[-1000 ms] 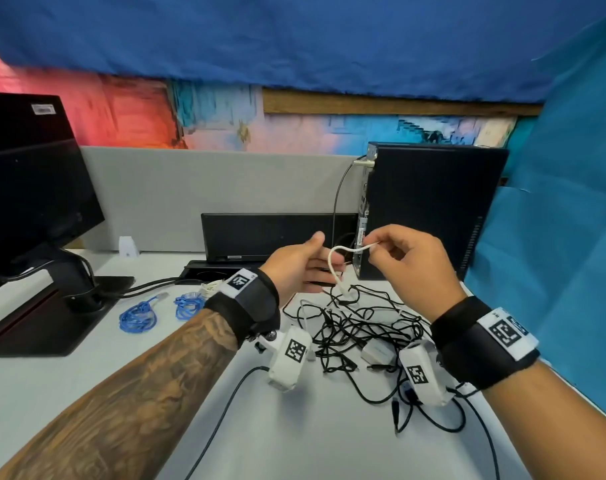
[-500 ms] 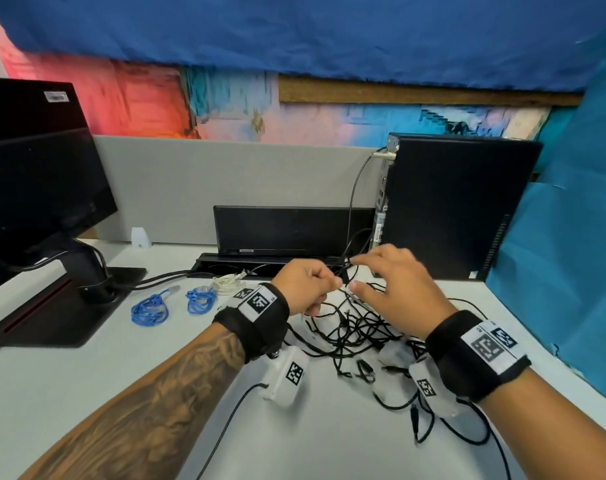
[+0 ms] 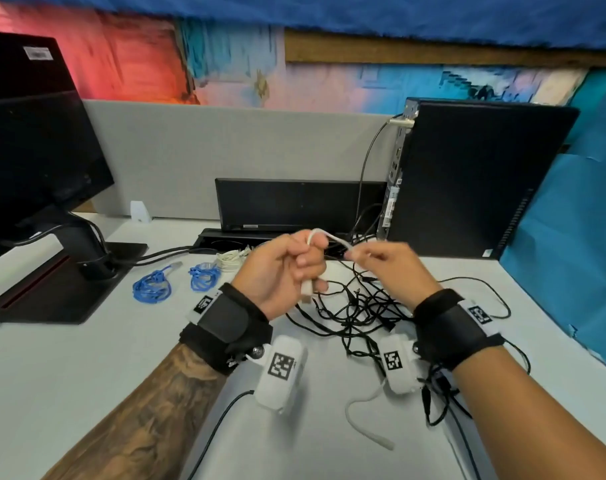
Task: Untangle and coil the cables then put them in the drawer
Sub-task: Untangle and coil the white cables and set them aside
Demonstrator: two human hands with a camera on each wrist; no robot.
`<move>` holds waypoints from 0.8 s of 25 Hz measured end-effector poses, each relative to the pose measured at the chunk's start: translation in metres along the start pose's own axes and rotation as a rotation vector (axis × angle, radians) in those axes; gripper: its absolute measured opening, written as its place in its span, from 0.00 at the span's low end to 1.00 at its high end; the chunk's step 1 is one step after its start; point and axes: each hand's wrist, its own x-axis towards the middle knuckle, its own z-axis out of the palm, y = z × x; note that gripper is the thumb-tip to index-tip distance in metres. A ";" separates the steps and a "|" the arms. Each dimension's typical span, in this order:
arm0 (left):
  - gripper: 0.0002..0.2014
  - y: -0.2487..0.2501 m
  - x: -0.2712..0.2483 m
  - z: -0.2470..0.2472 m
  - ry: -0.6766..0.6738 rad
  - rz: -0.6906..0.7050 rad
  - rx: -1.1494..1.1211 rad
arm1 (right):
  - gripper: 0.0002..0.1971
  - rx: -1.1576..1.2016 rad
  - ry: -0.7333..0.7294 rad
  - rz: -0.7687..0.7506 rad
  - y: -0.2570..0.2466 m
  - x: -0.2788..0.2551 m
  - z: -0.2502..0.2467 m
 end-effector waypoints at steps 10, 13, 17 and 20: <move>0.10 -0.044 0.029 -0.031 0.456 0.227 0.391 | 0.11 -0.342 -0.426 -0.053 -0.008 -0.024 0.025; 0.11 -0.047 0.028 -0.033 0.403 0.217 0.793 | 0.08 -0.045 -0.186 -0.104 -0.024 -0.024 0.007; 0.18 -0.044 0.021 -0.017 0.189 -0.003 0.577 | 0.12 0.211 0.113 -0.161 -0.026 -0.005 -0.007; 0.16 -0.037 0.010 -0.011 0.094 -0.030 0.277 | 0.08 0.193 0.141 -0.084 -0.005 0.010 0.010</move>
